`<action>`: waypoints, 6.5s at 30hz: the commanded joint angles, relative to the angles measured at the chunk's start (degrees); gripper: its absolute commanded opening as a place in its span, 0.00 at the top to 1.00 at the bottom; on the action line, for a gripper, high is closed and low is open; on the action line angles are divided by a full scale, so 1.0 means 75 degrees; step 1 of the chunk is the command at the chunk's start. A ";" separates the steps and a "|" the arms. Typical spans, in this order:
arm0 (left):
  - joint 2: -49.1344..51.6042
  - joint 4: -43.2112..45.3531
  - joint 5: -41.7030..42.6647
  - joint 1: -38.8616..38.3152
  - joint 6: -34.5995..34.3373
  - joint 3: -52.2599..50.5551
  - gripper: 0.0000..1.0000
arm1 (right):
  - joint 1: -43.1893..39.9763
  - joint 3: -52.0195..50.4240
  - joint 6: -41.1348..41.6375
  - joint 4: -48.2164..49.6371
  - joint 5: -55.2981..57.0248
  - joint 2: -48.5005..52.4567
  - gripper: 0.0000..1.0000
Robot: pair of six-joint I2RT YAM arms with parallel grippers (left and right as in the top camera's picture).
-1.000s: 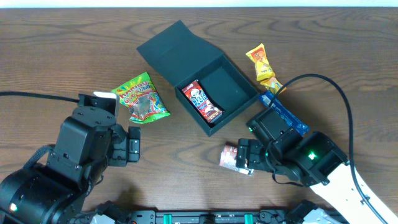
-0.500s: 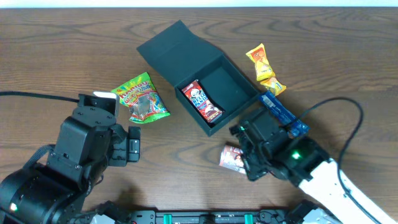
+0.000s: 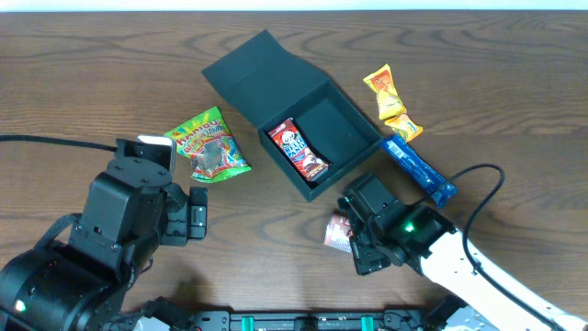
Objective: Pack container
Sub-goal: 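Move the right gripper down to the snack can, then grasp the snack can with the right gripper and lift it, then carry the can over the black box and lower it inside, then release the can beside the Hello Panda box and withdraw right gripper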
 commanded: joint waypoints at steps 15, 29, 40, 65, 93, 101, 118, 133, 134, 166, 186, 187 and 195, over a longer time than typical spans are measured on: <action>-0.0029 -0.0020 -0.0032 0.0052 0.0163 0.0003 0.05 | 0.0029 -0.0405 0.0146 -0.0047 0.1032 0.0000 0.01; -0.0029 -0.0020 -0.0032 0.0052 0.0163 0.0003 0.05 | 0.0166 -0.0455 0.0146 0.0597 0.1131 0.0688 0.01; -0.0029 -0.0020 -0.0032 0.0052 0.0166 0.0003 0.05 | 0.0166 -0.0455 0.0096 0.0924 0.1268 0.1233 0.20; -0.0029 -0.0020 -0.0032 0.0052 0.0163 0.0003 0.05 | 0.0157 -0.0452 -0.8291 0.1886 0.0988 0.1233 0.35; -0.0029 -0.0020 -0.0032 0.0052 0.0166 0.0003 0.05 | 0.0157 0.3940 -1.2491 -0.1670 0.3410 0.1352 0.39; -0.0029 -0.0020 -0.0032 0.0052 0.0163 0.0003 0.05 | 0.0157 0.4905 -1.3406 -0.1335 0.4080 0.2611 0.42; -0.0029 -0.0020 -0.0032 0.0052 0.0163 0.0003 0.05 | 0.0160 0.5557 -1.4510 -0.0219 0.4619 0.5654 0.34; -0.0029 -0.0020 -0.0032 0.0052 0.0163 0.0003 0.05 | 0.0149 0.7207 -1.4580 -0.1606 0.4995 0.5592 0.24; -0.0029 -0.0020 -0.0032 0.0052 0.0163 0.0003 0.05 | 0.0099 0.7326 -1.4560 -0.1647 0.5173 0.5592 0.25; -0.0029 -0.0020 -0.0032 0.0052 0.0166 0.0003 0.05 | -0.2465 0.6525 -1.7497 -0.1332 0.1606 0.5598 0.62; -0.0029 -0.0020 -0.0032 0.0052 0.0166 0.0003 0.05 | -0.3188 0.5904 -1.7963 -0.0297 0.1049 0.5610 0.61; -0.0029 -0.0020 -0.0032 0.0052 0.0163 0.0003 0.05 | -0.3223 0.5904 -1.7963 -0.0291 0.0845 0.5633 0.61; -0.0029 -0.0020 -0.0032 0.0052 0.0166 0.0003 0.05 | -0.3363 0.5901 -1.7961 -0.0277 0.0341 0.6324 0.70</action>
